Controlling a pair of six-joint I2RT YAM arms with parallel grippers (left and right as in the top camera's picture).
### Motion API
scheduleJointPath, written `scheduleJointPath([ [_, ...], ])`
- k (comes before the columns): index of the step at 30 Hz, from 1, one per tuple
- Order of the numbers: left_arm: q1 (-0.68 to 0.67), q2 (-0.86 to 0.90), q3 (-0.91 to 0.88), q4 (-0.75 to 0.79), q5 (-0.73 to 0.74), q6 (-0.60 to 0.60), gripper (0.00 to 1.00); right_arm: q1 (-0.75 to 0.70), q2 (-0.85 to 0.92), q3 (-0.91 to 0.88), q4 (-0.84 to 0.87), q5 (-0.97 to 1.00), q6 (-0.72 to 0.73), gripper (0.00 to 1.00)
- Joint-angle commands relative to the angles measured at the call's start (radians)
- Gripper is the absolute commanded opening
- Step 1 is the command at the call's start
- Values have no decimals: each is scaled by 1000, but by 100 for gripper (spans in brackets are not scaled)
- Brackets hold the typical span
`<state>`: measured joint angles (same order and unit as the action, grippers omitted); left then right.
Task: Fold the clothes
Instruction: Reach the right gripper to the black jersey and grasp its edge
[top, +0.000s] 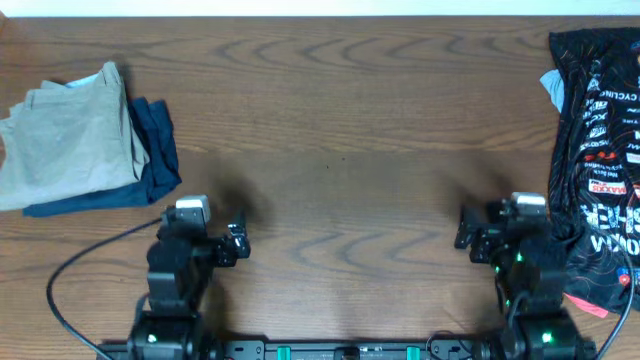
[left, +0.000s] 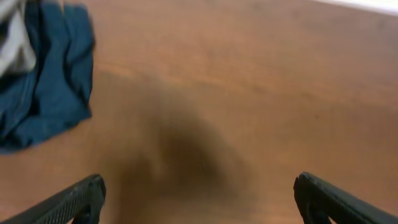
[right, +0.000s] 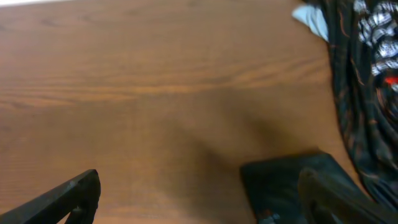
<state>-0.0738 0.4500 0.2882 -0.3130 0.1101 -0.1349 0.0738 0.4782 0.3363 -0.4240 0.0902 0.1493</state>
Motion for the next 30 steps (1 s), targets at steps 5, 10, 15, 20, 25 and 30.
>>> scheduleJointPath([
  [5,-3,249,251,-257,94,-10,98,-10,382,257,-219,156,6,99],
  [10,-3,374,317,-338,119,-10,98,-10,599,365,-278,131,-10,99],
  [15,-3,439,316,-338,126,-9,98,-14,723,358,-272,151,32,99],
  [20,-3,473,316,-337,126,-9,98,-63,835,320,-287,251,148,99],
  [25,-3,484,316,-337,126,-9,98,-135,945,294,-285,290,185,94],
  [30,-3,484,316,-337,126,-9,98,-204,1022,288,-285,332,195,83],
])
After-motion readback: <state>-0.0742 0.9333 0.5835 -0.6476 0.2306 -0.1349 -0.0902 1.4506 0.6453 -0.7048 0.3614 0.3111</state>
